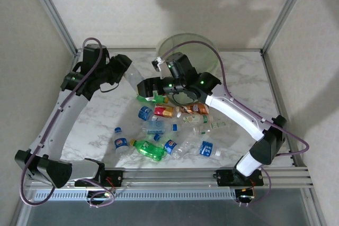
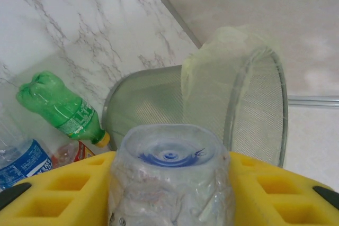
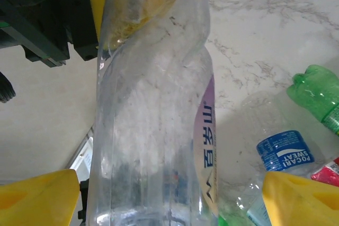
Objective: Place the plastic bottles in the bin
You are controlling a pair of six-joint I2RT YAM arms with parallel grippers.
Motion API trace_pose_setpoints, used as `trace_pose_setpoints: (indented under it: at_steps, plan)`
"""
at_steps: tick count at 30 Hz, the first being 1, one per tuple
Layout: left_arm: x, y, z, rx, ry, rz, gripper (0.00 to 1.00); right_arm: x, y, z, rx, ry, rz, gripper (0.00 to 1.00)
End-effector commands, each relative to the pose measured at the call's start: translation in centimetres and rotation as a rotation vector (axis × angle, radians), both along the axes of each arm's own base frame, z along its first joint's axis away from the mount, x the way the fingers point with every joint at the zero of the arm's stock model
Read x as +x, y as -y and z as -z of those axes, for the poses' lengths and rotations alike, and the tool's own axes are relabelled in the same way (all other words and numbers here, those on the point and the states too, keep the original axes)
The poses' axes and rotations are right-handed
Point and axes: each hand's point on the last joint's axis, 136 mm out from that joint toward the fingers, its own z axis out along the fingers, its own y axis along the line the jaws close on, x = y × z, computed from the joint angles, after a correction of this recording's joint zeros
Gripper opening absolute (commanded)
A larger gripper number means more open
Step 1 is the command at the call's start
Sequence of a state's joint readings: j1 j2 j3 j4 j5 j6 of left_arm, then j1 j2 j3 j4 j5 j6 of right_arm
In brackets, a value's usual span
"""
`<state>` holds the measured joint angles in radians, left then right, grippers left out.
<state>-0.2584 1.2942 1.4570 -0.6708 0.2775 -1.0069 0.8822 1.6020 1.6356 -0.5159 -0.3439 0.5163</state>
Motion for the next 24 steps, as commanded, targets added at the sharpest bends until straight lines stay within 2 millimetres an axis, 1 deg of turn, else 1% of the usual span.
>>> trace_pose_setpoints:
  at_steps: [1, 5, 10, 16, 19, 21, 22, 24]
  plan:
    - [-0.8, 0.7, -2.0, -0.058, 0.041, 0.027, 0.48, -0.5, -1.2, -1.5, 0.053, 0.009, -0.044, 0.87]
    - [-1.0, 1.1, -2.0, -0.103, 0.044, 0.033, 0.48, -0.8, -1.6, -1.7, 0.074, -0.004, -0.061, 0.82]
    - [-1.1, 1.1, -2.1, -0.113, 0.052, 0.027, 0.48, -1.0, -1.8, -1.7, 0.085, -0.011, -0.070, 0.73]
    - [-1.0, 1.0, -2.1, -0.118, 0.060, 0.019, 0.50, -1.2, -1.7, -2.0, 0.102, -0.009, -0.073, 0.56]
    - [-0.8, 1.1, -2.2, -0.121, 0.070, 0.017, 0.54, -1.2, -1.6, -2.4, 0.112, 0.000, -0.071, 0.49]
    - [-0.6, 1.0, -2.4, -0.125, 0.083, 0.011, 0.58, -1.2, -1.5, -2.8, 0.117, 0.010, -0.066, 0.47]
    - [-0.5, 1.1, -2.5, -0.127, 0.091, 0.012, 0.63, -1.1, -1.4, -2.9, 0.116, 0.014, -0.059, 0.47]
    - [-0.2, 0.9, -2.7, -0.112, 0.101, 0.012, 0.80, -0.9, -1.2, -3.2, 0.114, 0.027, -0.048, 0.47]
